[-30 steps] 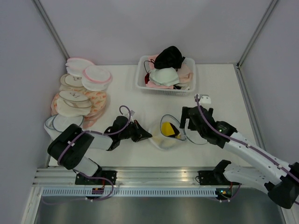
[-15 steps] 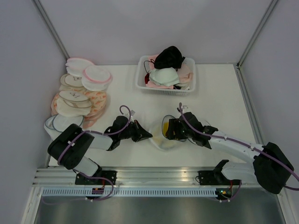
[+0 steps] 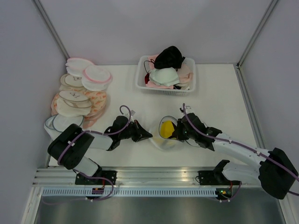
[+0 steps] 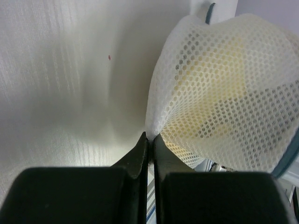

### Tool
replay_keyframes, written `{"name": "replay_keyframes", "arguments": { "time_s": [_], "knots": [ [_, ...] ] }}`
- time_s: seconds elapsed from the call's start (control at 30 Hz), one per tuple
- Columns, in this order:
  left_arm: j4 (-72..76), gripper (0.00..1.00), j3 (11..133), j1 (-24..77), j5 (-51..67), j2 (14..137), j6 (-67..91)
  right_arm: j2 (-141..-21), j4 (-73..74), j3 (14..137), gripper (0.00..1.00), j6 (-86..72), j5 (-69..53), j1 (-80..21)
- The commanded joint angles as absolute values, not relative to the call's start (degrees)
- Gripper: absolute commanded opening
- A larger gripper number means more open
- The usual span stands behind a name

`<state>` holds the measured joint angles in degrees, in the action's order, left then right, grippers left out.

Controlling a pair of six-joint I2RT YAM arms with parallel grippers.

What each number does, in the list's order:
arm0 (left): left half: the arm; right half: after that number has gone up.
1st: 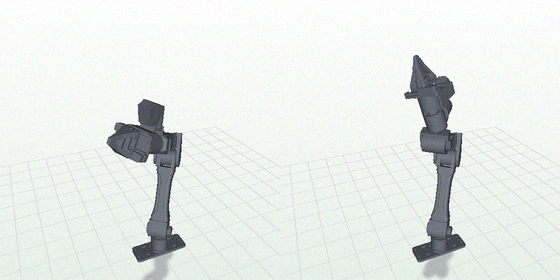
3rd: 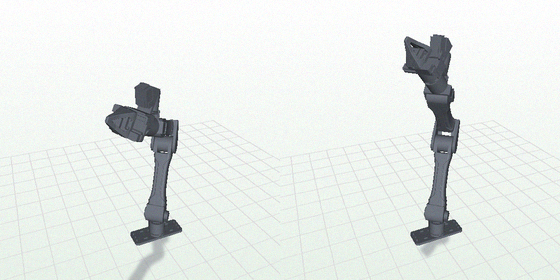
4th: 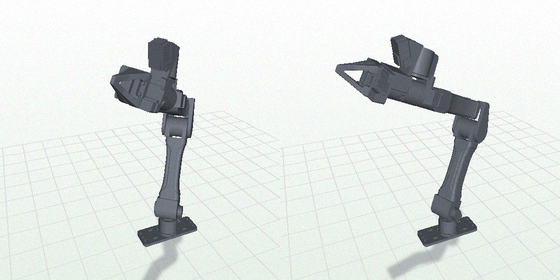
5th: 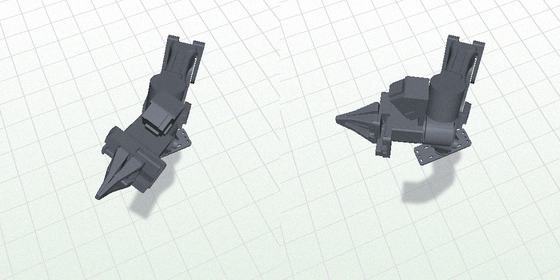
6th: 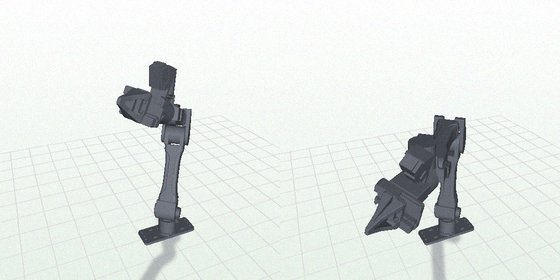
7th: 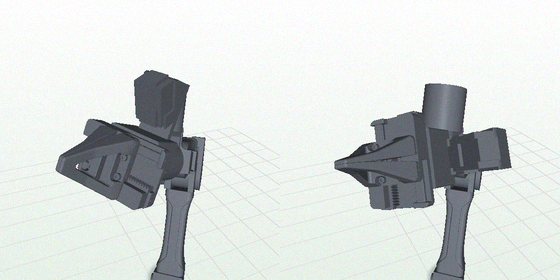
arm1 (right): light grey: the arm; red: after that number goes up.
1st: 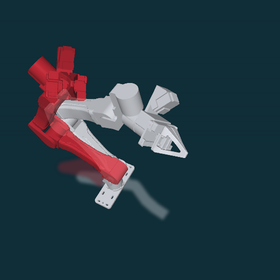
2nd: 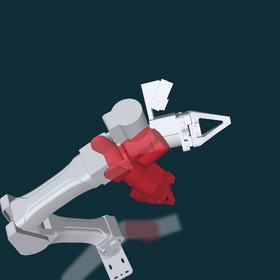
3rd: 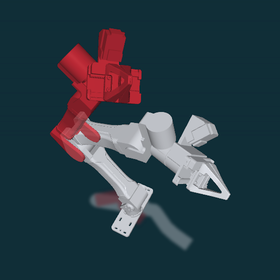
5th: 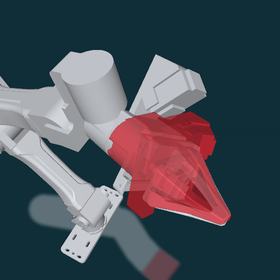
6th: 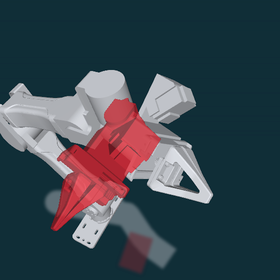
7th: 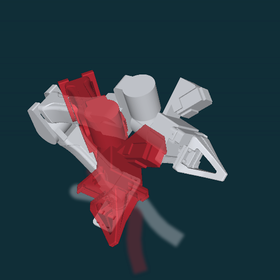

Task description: Unzip the laundry bag and remove the bra

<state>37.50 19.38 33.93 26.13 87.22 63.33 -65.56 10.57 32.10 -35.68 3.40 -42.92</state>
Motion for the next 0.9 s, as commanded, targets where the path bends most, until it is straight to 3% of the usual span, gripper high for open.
{"name": "replay_keyframes", "arguments": {
  "time_s": [0.0,0.27,0.4,0.43,0.5,0.53,0.63,0.87],
  "knots": [
    [40.1,0.02,19.4,33.8,27.1,86.3,62.3,-57.3,18.2,36.7,0.0,-33.8,9.9,-43.0],
    [39.3,0.02,20.0,33.6,27.1,86.6,62.1,-45.9,28.0,40.2,0.0,-32.7,16.0,-42.9],
    [39.2,0.27,20.3,33.6,27.5,87.1,62.4,-41.4,25.0,38.1,0.01,-32.2,14.3,-42.9],
    [39.3,0.45,20.4,33.6,27.8,87.2,62.7,-41.4,24.4,37.7,0.01,-32.2,13.0,-42.9],
    [39.4,0.65,20.7,33.6,28.0,87.4,62.8,-42.9,23.6,37.0,0.0,-32.2,12.0,-42.8],
    [39.5,0.7,20.7,33.6,28.3,87.3,62.8,-43.5,23.2,36.8,0.0,-32.2,11.3,-42.9],
    [39.5,0.79,20.7,33.6,28.2,86.7,62.8,-45.5,21.4,35.8,0.0,-32.5,9.7,-42.9],
    [38.2,0.79,21.1,33.6,27.9,86.2,62.8,-44.8,16.9,34.5,0.01,-32.2,3.5,-42.9]
  ]
}}
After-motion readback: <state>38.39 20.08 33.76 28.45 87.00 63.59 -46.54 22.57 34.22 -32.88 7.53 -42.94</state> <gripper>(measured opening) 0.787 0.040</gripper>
